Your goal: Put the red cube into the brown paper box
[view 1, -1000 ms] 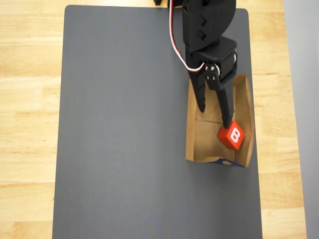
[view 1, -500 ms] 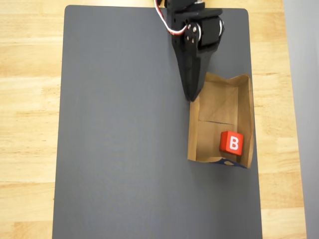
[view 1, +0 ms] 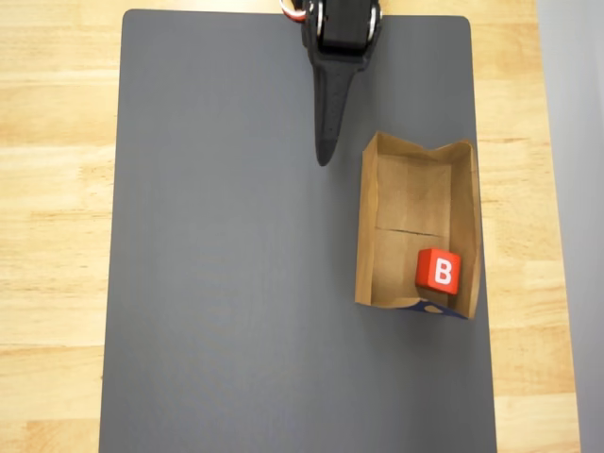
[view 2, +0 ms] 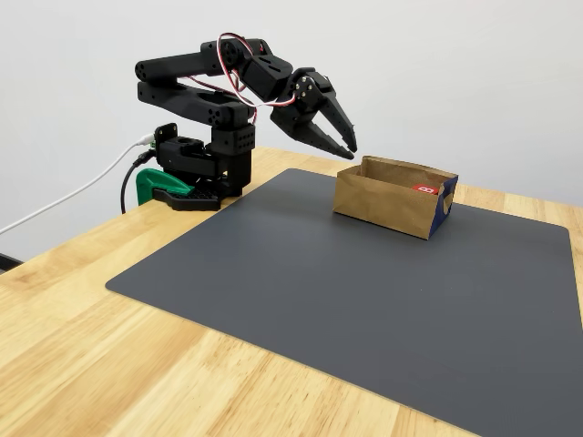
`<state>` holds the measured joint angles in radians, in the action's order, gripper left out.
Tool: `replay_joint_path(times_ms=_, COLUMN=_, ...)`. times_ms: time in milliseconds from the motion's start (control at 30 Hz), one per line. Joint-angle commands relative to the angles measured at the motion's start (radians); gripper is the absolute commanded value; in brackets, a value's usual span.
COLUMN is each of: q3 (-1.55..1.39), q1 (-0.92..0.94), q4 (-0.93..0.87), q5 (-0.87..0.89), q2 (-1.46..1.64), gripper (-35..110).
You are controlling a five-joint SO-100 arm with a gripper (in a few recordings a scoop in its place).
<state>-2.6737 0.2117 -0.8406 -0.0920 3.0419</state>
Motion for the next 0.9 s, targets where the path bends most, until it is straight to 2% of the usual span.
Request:
replay_joint_path(times_ms=0, q3=0.002, q1=0.031, q4=-0.089, q5=-0.011, q2=0.049, gripper=0)
replay_joint_path(times_ms=100, q3=0.002, q1=0.044, q4=-0.186, q5=-0.034, q2=0.1, gripper=0)
replay_joint_path(times_ms=300, q3=0.002, q1=0.057, q4=-0.255, q5=-0.049, q2=0.1, gripper=0)
replay_joint_path(times_ms=867, q3=0.002, q1=0.069, q4=-0.261, q5=-0.029, q2=0.1, gripper=0)
